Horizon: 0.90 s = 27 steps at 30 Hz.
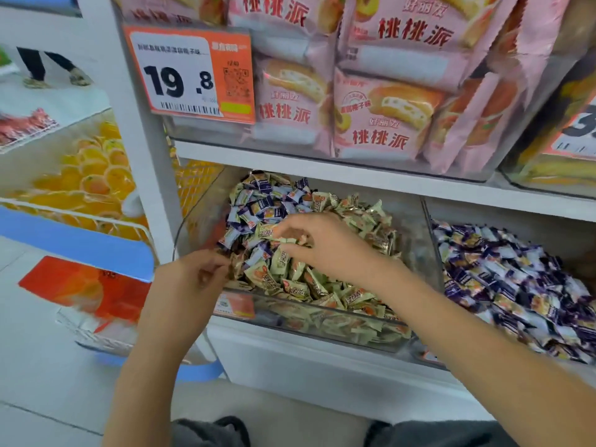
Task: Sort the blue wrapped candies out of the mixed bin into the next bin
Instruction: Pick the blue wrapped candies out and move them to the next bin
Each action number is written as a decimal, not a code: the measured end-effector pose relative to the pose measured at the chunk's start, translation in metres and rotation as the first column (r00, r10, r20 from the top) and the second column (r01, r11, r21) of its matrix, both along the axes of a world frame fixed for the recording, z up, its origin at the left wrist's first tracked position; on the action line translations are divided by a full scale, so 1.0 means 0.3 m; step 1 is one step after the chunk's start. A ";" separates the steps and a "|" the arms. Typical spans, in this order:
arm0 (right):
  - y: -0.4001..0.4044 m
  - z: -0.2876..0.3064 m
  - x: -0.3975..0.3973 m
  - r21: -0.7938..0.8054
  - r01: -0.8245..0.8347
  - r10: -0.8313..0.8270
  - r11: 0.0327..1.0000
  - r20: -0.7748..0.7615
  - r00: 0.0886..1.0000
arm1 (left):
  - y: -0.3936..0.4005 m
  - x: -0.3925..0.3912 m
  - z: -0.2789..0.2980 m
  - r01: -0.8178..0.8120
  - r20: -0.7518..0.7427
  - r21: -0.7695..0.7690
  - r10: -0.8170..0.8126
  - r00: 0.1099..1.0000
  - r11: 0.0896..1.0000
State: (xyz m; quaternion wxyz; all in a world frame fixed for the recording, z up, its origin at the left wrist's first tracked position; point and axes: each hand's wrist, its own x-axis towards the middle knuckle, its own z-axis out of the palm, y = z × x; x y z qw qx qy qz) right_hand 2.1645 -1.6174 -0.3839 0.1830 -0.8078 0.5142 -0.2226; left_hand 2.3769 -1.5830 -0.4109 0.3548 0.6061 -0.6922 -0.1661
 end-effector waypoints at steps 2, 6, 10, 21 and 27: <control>-0.108 -0.040 0.108 0.064 -0.128 0.133 0.990 -0.086 0.987 | -0.002 0.023 0.007 -0.045 0.023 -0.004 0.045 0.999 0.999; -0.234 -0.114 0.222 0.211 -0.235 0.303 0.949 -0.399 0.866 | -0.005 0.061 0.011 -0.059 0.012 0.003 0.059 0.998 0.998; -0.262 -0.118 0.191 0.240 -0.200 0.245 0.950 -0.174 0.954 | -0.002 0.109 0.012 -0.038 0.028 0.045 0.037 0.999 0.998; -0.364 -0.119 0.295 0.217 -0.174 0.255 0.961 -0.434 0.864 | 0.015 0.112 0.015 0.004 0.013 0.057 -0.005 1.000 0.998; -0.321 -0.177 0.301 -0.065 -0.290 0.173 0.955 -0.672 0.720 | 0.012 0.120 0.007 0.002 -0.002 0.063 -0.002 1.000 0.998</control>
